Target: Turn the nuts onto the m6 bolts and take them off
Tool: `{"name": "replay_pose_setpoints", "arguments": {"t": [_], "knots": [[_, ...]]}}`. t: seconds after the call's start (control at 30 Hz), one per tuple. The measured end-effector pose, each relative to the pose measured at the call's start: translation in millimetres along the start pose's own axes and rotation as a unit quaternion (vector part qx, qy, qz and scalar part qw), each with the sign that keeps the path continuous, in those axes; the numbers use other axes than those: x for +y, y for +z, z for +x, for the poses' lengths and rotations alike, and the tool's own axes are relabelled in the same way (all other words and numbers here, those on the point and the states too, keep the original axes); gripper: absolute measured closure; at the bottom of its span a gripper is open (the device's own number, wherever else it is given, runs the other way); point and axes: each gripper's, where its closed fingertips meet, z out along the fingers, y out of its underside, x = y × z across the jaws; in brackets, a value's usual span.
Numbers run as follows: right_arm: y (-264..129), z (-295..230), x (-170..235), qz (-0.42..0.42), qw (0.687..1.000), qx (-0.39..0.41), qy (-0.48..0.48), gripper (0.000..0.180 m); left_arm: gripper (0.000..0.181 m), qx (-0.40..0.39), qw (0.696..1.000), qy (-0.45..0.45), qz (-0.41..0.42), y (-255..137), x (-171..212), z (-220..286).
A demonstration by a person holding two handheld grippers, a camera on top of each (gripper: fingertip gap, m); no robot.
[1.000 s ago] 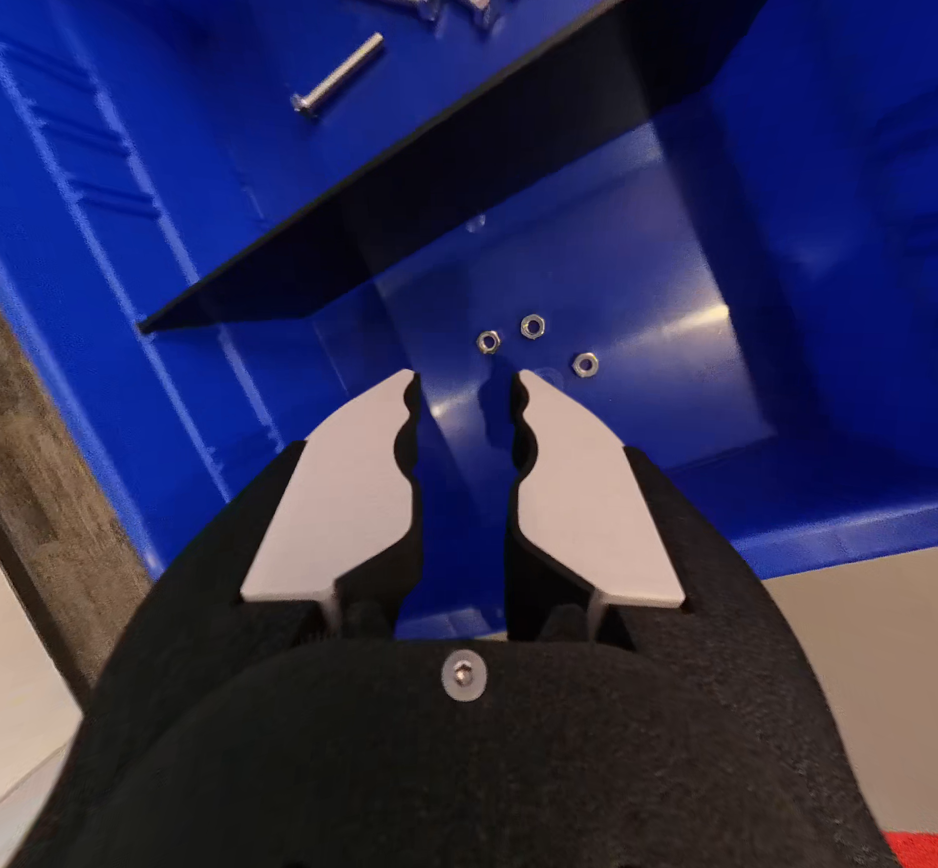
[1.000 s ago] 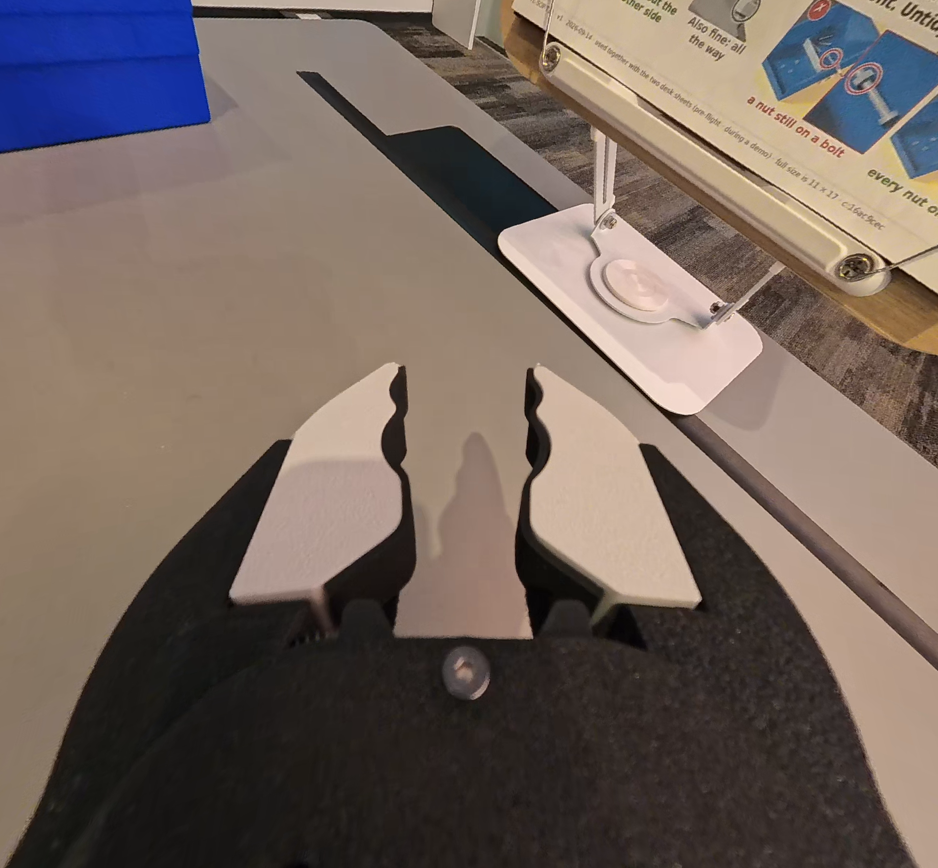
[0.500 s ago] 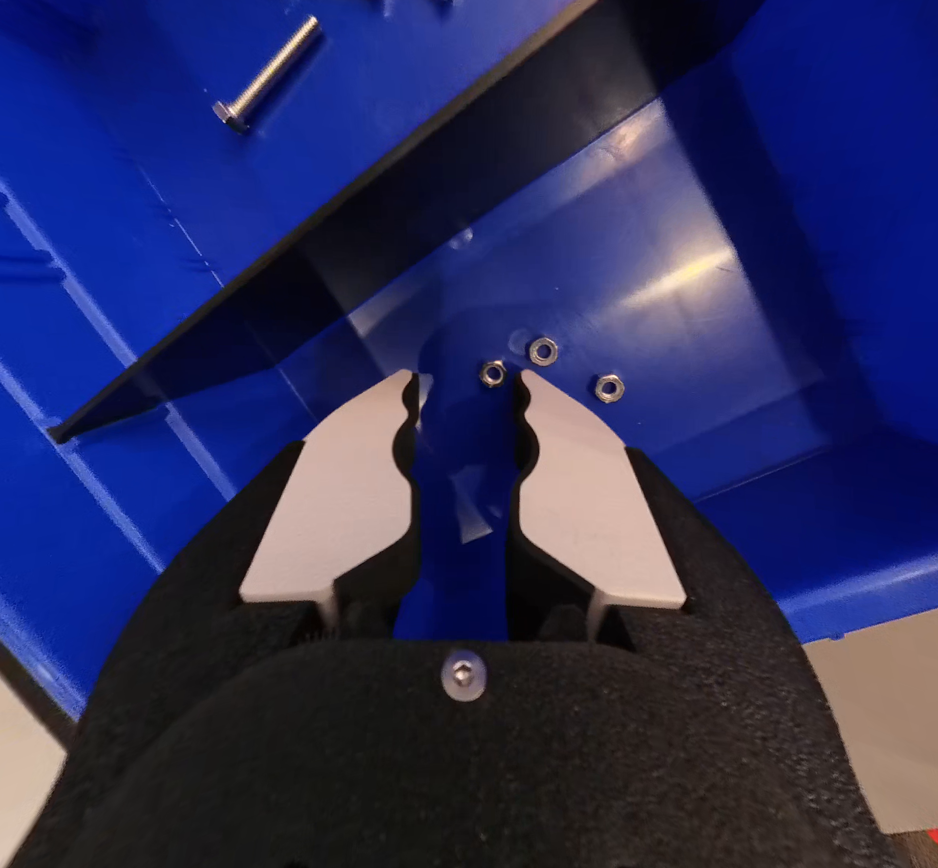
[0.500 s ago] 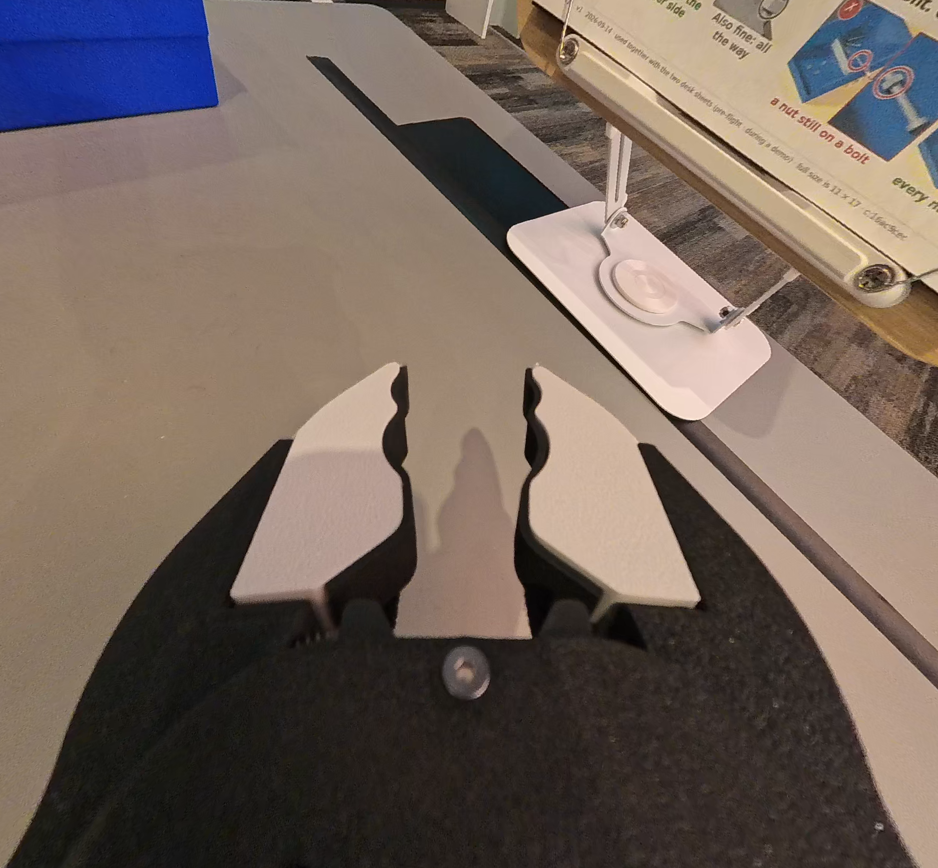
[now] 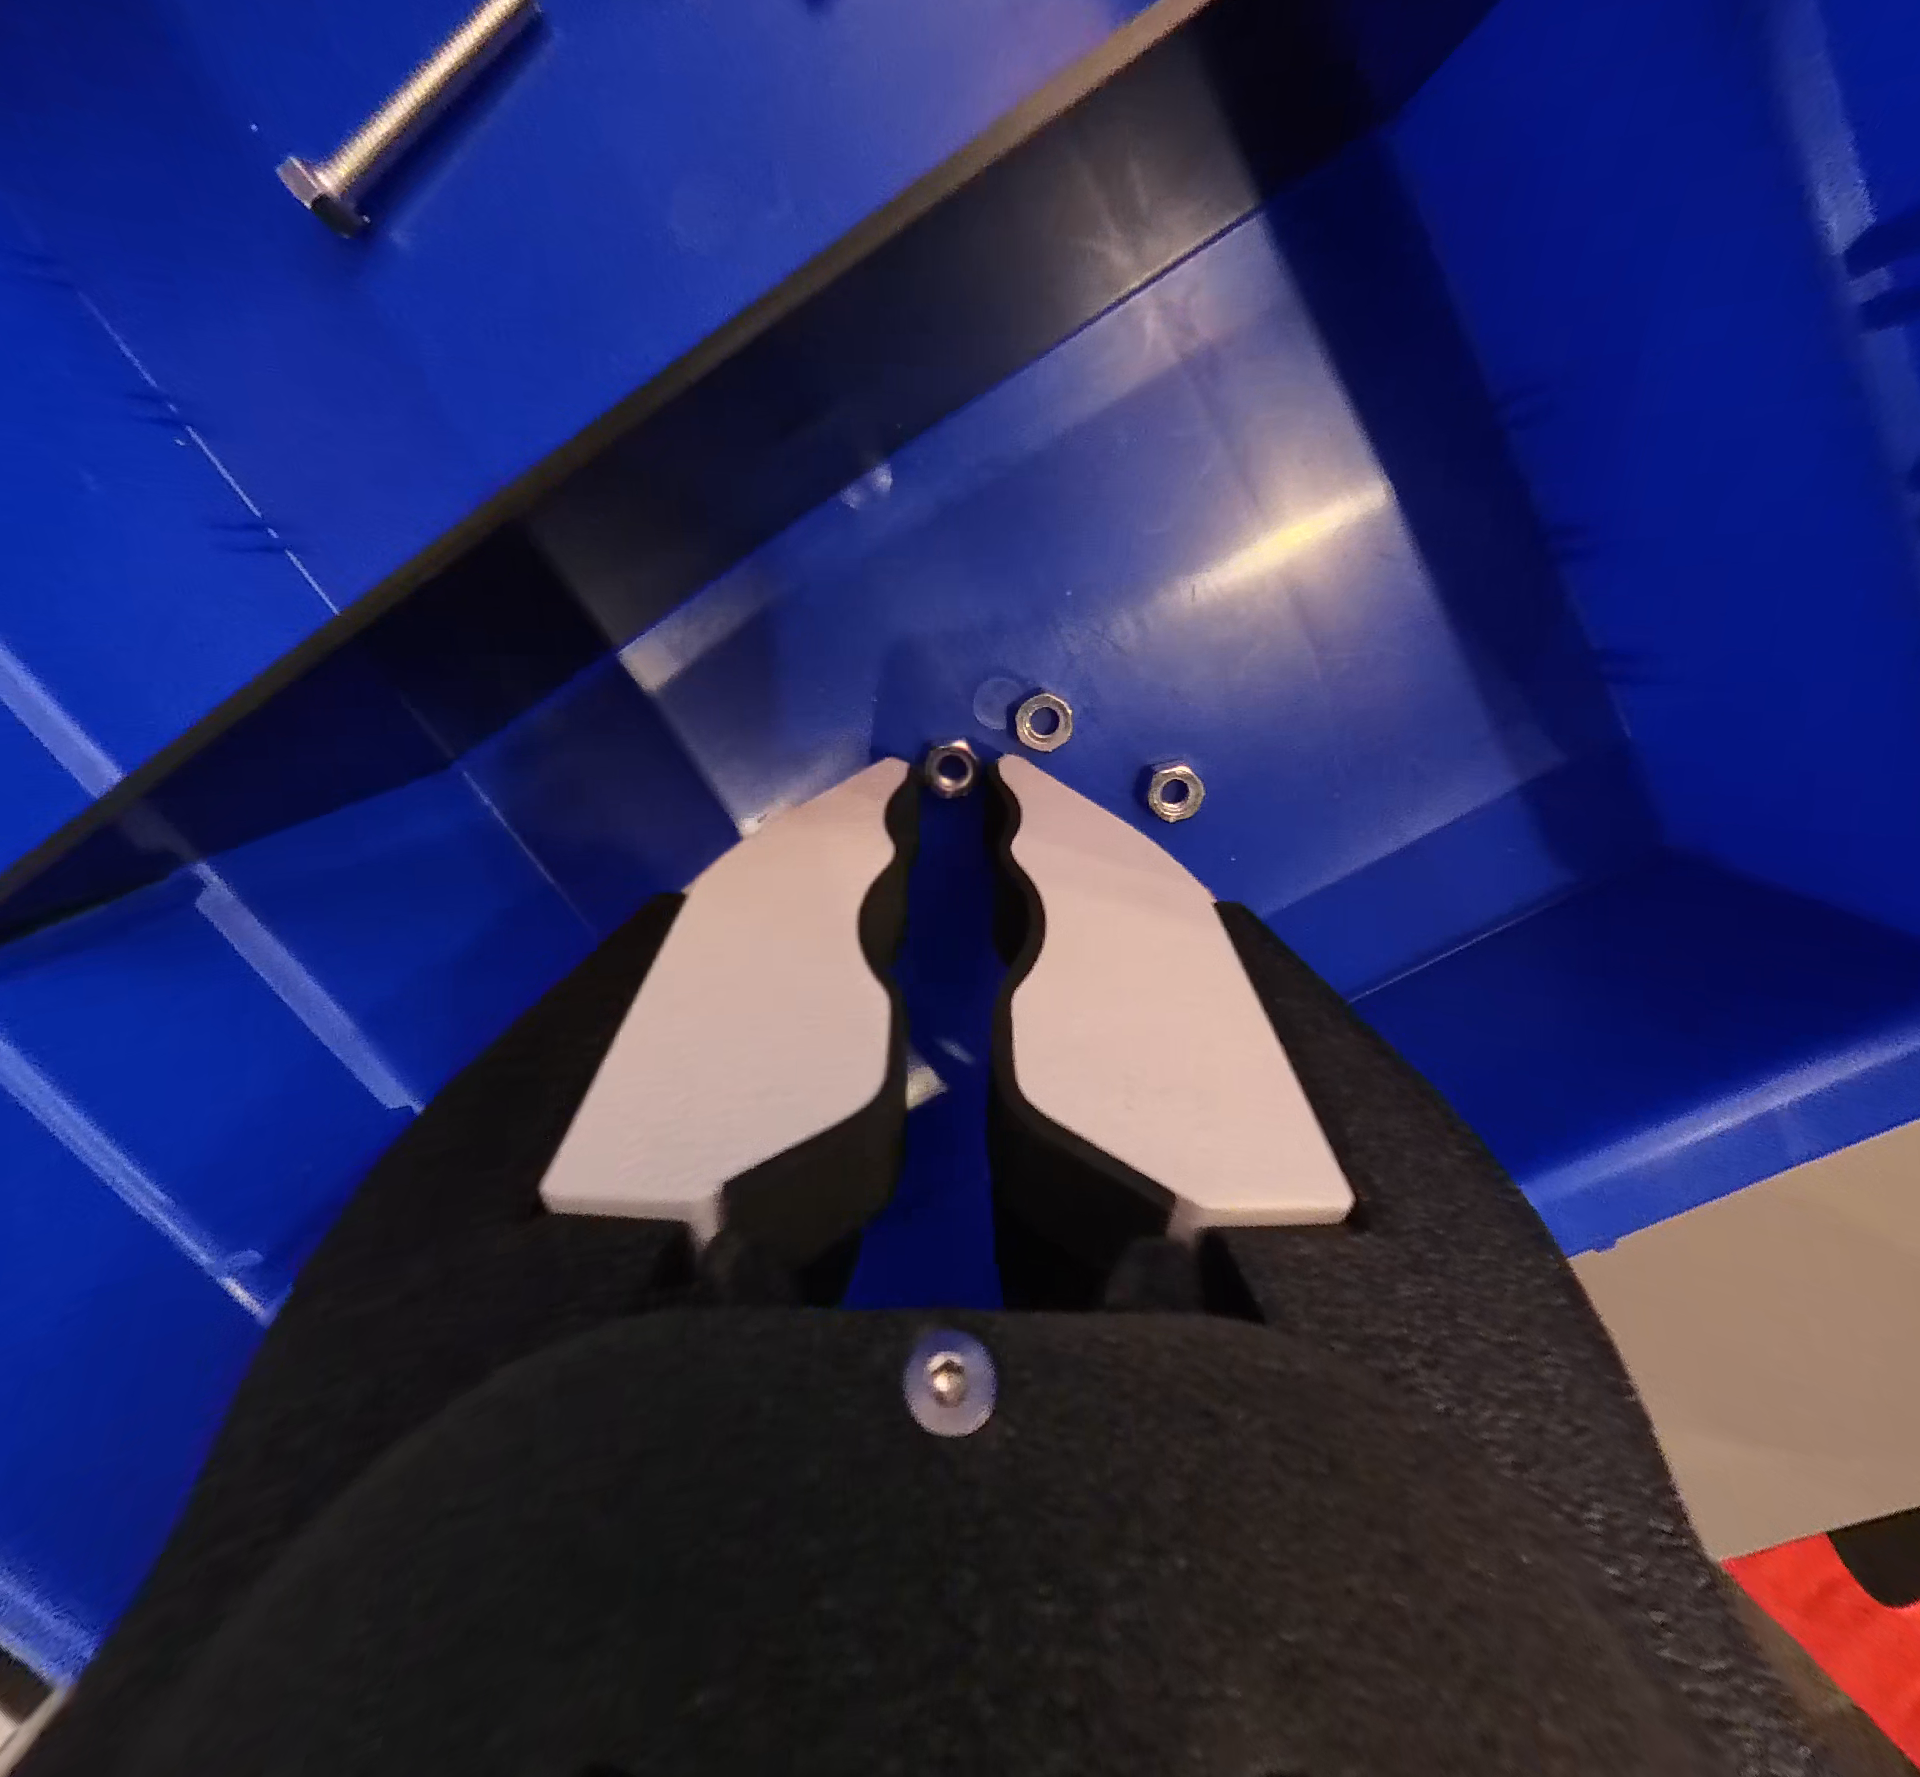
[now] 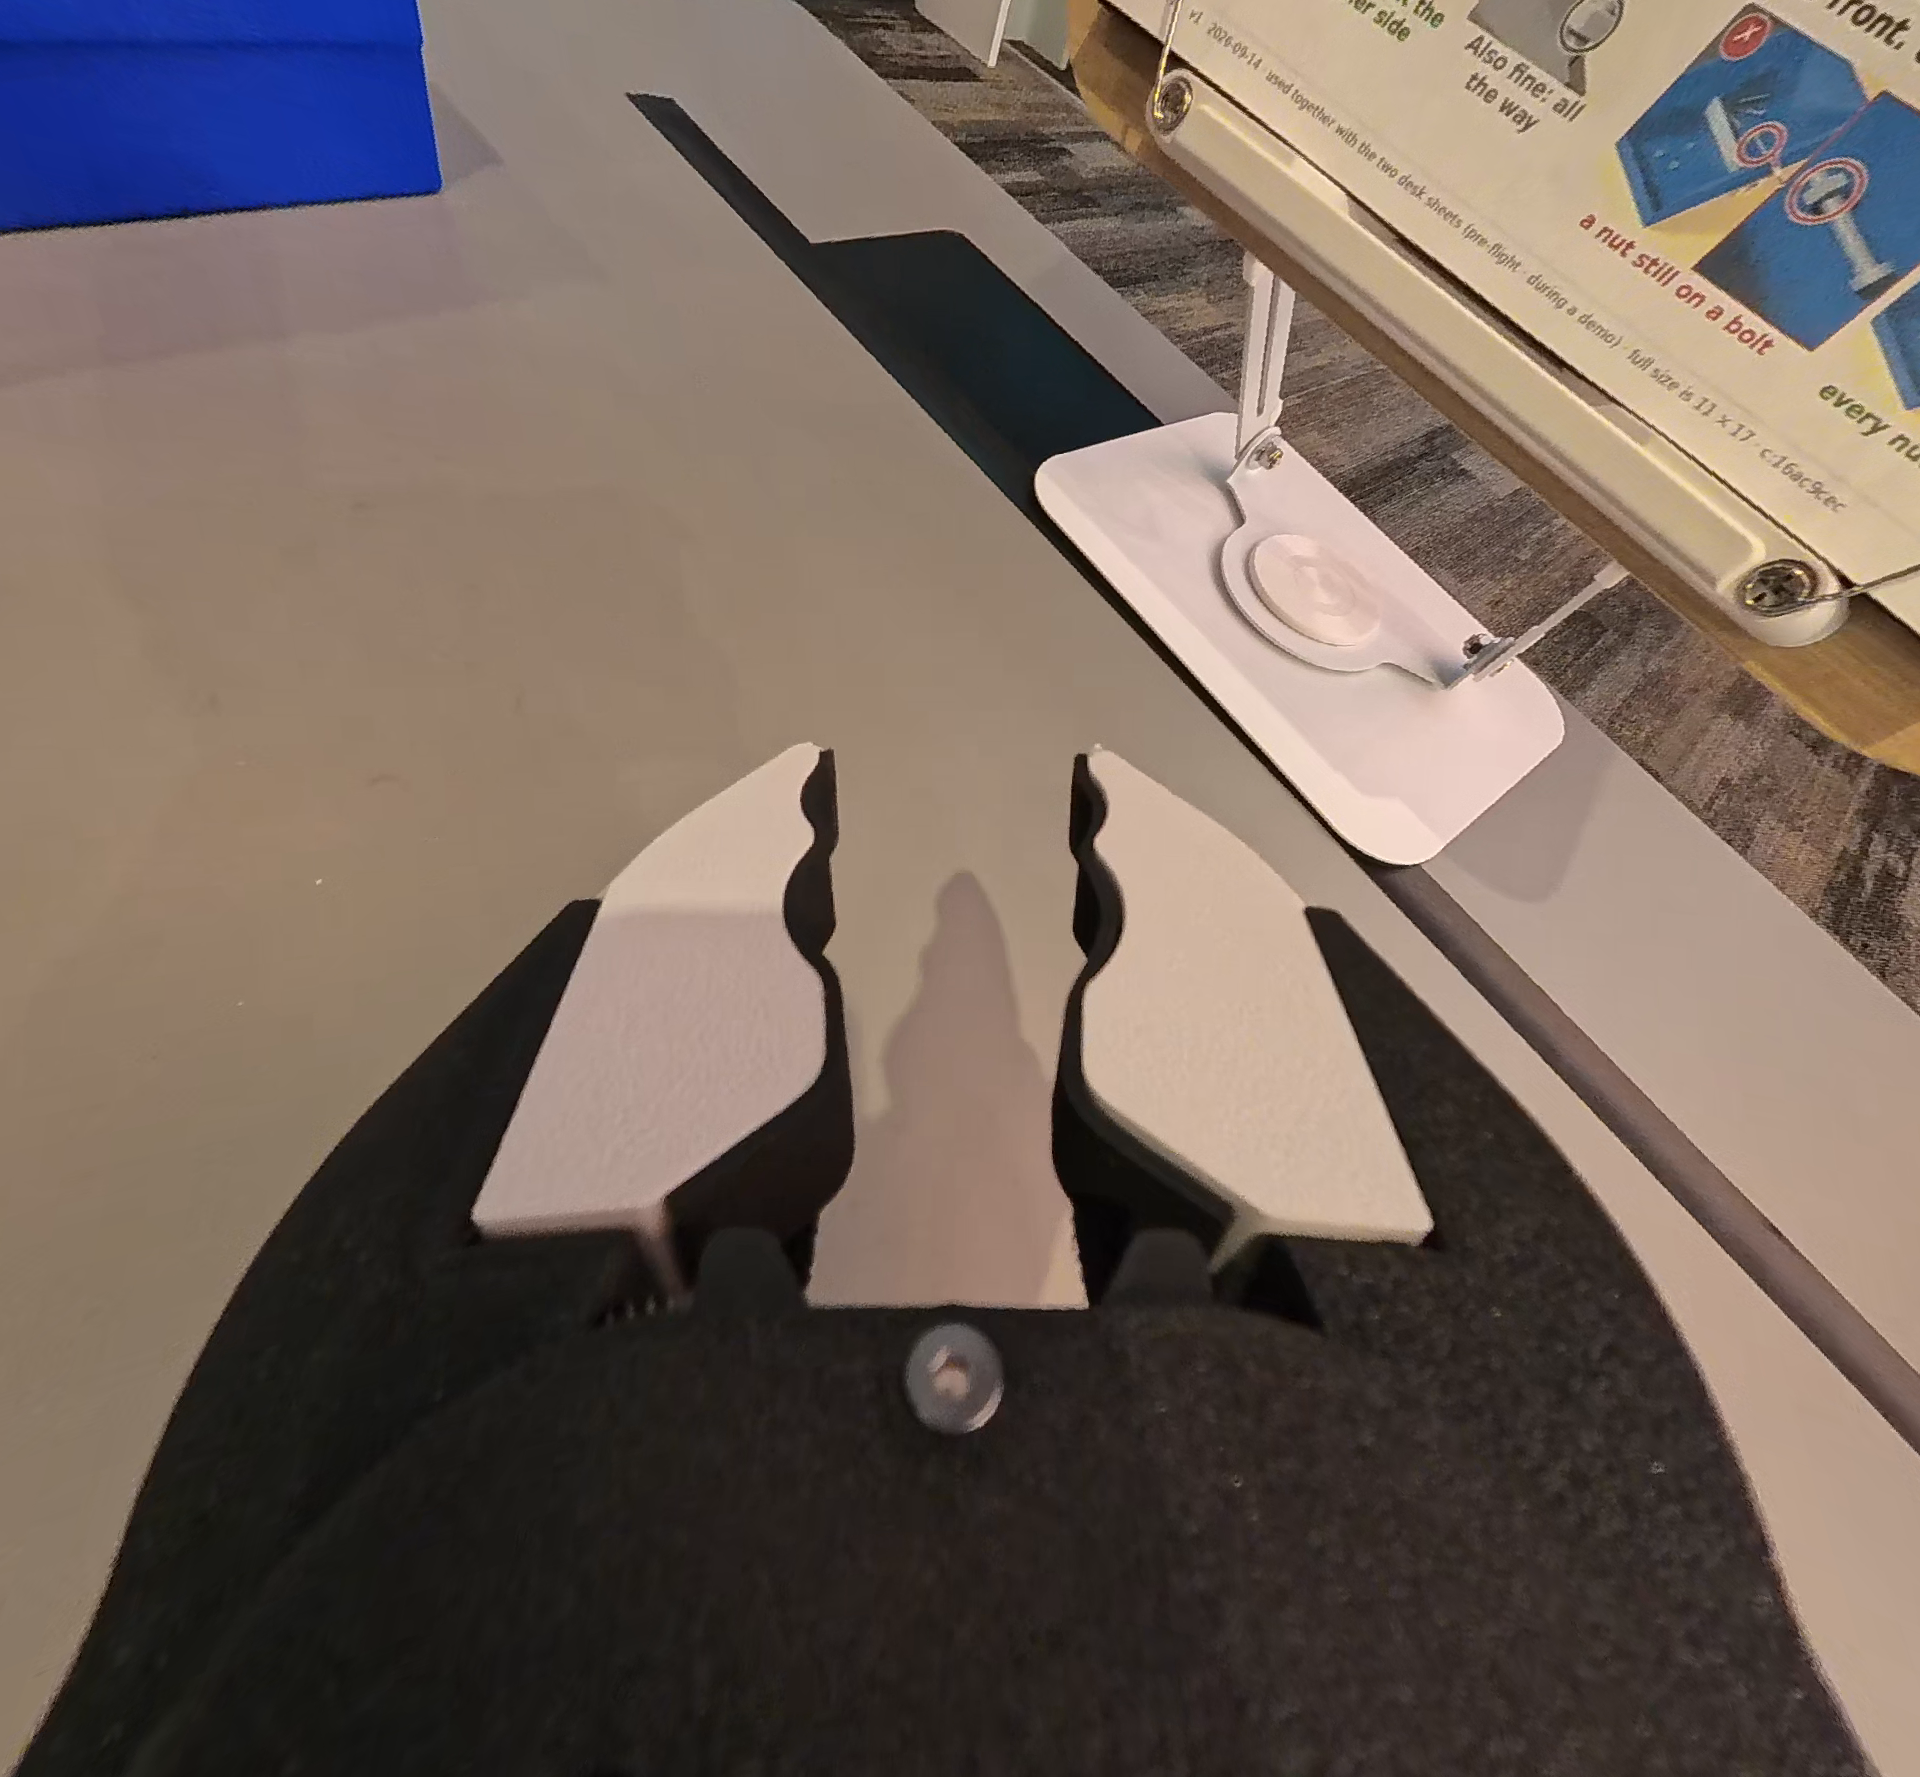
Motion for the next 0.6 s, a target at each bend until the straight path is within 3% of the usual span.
{"name": "replay_pose_setpoints", "arguments": {"t": [0.03,0.23,0.37,0.5,0.6], "knots": [[-0.2,-0.4,-0.5,0.000,1.000,-0.002,0.000,0.138,0.169,0.001,1.000,-0.004,-0.001,0.1,0.1,-0.1],[-2.8,0.6,-4.3,0.007,1.000,0.000,-0.002,0.138,0.170,-0.011,1.000,-0.006,-0.001,-0.2,-1.3,-4.3],[-4.2,1.5,-6.2,0.012,1.000,-0.002,0.001,0.138,0.170,-0.021,0.999,-0.013,0.046,-12.9,-12.7,-7.8],[-6.5,3.9,-9.3,0.018,1.000,-0.002,0.005,0.138,0.170,-0.030,0.995,0.002,0.091,-50.2,-31.1,-3.7],[-9.5,6.7,-13.6,0.026,1.000,-0.002,0.011,0.138,0.171,-0.027,0.989,0.037,0.141,-95.1,-66.4,21.4]]}}
